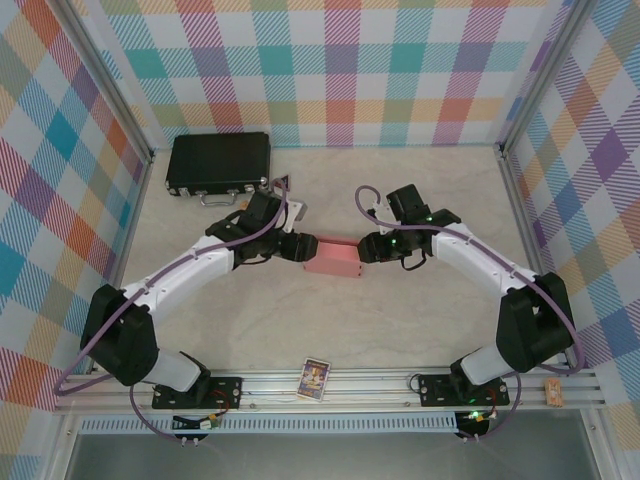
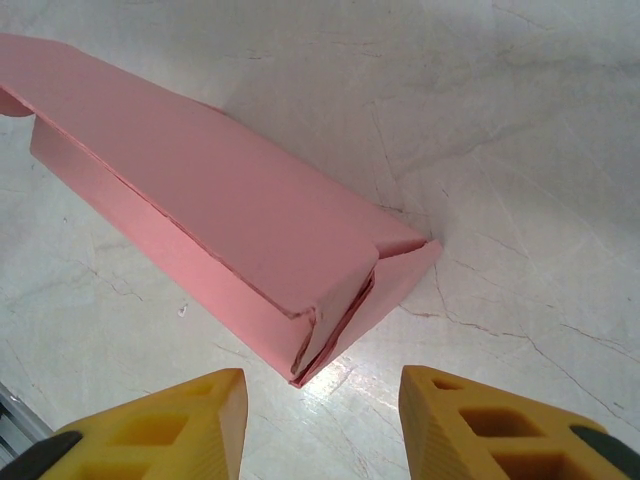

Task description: Fold the paper box

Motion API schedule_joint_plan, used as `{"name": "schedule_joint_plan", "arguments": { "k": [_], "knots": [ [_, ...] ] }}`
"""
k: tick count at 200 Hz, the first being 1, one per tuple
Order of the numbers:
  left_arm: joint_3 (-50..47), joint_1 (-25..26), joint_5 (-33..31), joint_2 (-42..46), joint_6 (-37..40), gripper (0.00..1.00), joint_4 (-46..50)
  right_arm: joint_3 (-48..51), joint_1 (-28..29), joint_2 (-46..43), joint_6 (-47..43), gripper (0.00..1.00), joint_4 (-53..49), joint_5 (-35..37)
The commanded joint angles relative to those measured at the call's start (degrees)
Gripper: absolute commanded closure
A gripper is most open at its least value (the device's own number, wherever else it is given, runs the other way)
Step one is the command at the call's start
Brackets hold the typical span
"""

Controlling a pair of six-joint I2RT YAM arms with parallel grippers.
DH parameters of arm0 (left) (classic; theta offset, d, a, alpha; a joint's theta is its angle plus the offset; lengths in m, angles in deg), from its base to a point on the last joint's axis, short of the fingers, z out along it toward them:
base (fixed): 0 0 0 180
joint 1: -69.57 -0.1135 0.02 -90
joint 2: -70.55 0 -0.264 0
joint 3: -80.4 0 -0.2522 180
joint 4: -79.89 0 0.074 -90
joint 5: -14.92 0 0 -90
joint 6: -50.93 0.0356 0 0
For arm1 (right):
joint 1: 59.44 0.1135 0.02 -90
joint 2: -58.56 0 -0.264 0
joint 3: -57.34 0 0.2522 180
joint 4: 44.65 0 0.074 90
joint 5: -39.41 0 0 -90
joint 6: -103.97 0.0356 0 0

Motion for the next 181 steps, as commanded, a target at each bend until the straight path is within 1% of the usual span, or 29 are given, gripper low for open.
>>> {"name": "schedule_joint_plan", "arguments": {
  "k": [1,23,58,88,123,181],
  "knots": [
    [-0.8,0.0,-1.5,2.1,-1.6,0.33,-3.1,1.0,0.1,-1.8,-0.6,0.55,0.2,-1.7],
    [-0.3,-0.4,-2.0,2.1,-2.7,0.32,-4.1,1.2,-0.1,-2.9,-0.4,0.54,0.8,-2.1],
    [0.6,-1.6,-4.8,0.7,-6.2,0.3,-4.9,1.5,-0.6,-4.3,0.2,0.52,1.9,-3.5],
    [1.9,-2.9,-4.8,-1.4,-9.2,0.29,-5.0,1.5,-1.3,-5.1,1.2,0.51,3.1,-3.8],
    [4.1,-3.7,-4.2,-4.1,-10.9,0.27,-4.6,0.9,-2.3,-5.1,3.5,0.5,4.6,-3.9],
    [6.5,-4.0,-2.5,-7.6,-13.7,0.27,-5.1,-1.8,-2.8,-2.6,7.8,0.48,4.8,-0.2]
  ]
}}
